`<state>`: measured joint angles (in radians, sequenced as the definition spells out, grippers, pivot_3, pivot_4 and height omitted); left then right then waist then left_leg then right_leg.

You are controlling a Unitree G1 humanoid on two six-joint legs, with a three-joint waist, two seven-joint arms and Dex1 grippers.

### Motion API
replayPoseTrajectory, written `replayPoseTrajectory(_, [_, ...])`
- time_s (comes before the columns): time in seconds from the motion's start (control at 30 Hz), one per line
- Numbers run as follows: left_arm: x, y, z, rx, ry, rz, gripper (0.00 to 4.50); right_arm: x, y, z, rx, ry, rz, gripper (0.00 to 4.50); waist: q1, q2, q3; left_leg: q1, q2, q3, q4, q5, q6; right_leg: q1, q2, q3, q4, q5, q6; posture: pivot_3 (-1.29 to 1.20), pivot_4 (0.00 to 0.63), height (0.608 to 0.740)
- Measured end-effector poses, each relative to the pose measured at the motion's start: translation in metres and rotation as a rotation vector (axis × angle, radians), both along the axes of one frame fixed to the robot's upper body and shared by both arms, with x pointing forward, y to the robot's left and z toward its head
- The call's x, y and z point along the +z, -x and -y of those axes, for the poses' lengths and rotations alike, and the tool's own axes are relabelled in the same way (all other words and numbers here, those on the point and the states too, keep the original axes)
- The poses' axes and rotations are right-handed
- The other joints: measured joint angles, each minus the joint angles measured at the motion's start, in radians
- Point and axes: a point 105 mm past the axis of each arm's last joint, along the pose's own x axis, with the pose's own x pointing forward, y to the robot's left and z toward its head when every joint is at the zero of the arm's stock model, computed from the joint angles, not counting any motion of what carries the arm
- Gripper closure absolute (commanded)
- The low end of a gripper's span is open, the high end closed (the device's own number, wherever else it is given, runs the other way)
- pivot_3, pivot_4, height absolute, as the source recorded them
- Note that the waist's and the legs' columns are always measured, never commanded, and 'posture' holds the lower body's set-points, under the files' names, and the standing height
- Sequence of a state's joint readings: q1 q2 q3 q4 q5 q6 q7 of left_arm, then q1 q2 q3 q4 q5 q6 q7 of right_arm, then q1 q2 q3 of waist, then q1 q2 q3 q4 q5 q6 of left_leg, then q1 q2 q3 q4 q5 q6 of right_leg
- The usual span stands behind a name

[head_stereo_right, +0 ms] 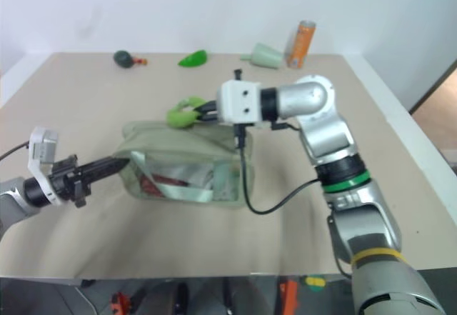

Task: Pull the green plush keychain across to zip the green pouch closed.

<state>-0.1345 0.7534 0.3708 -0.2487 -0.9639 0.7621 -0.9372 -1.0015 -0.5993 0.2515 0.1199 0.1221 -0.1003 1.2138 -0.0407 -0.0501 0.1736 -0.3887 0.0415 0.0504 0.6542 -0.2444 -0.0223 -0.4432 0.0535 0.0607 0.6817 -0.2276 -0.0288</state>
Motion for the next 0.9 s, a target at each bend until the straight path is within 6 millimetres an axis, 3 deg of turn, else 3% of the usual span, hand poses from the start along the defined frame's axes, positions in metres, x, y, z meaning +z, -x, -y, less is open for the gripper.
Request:
replayPoseTrajectory(0.3, [-0.003, 0.000, 0.007, -0.037, 0.006, -0.009, 4.50, 0.011, -0.012, 0.088, -0.328, 0.166, 0.057, 4.49, 0.004, 0.001, 0.001, 0.000, -0.005, 0.001, 0.000, 0.000, 0.001, 0.000, -0.005, 0.001, 0.000, 0.000, 0.001, 0.00, 0.150, 0.740])
replayPoseTrajectory(0.47, [-0.005, 0.001, 0.017, -0.081, 0.017, -0.010, 4.50, -0.011, -0.013, 0.125, -0.460, 0.263, 0.018, 4.49, 0.003, 0.001, 0.001, 0.000, -0.005, 0.000, -0.001, -0.001, 0.002, 0.000, -0.004, 0.001, 0.000, -0.002, 0.002, 0.00, 0.150, 0.740])
replayPoseTrajectory(0.8, [-0.008, 0.004, 0.021, -0.101, 0.015, -0.021, 4.50, -0.078, -0.020, 0.143, -0.584, 0.273, -0.093, 4.49, -0.001, 0.000, 0.000, 0.002, -0.005, 0.001, 0.000, -0.001, 0.002, 0.002, -0.004, 0.001, 0.000, -0.002, 0.003, 0.00, 0.150, 0.740])
replayPoseTrajectory(0.9, [-0.008, 0.004, 0.021, -0.103, 0.015, -0.023, 4.50, -0.083, -0.023, 0.144, -0.600, 0.269, -0.104, 4.49, -0.006, 0.001, 0.000, 0.004, -0.005, 0.001, 0.000, 0.000, 0.002, 0.002, -0.004, 0.002, 0.000, -0.001, 0.004, 0.00, 0.150, 0.740])
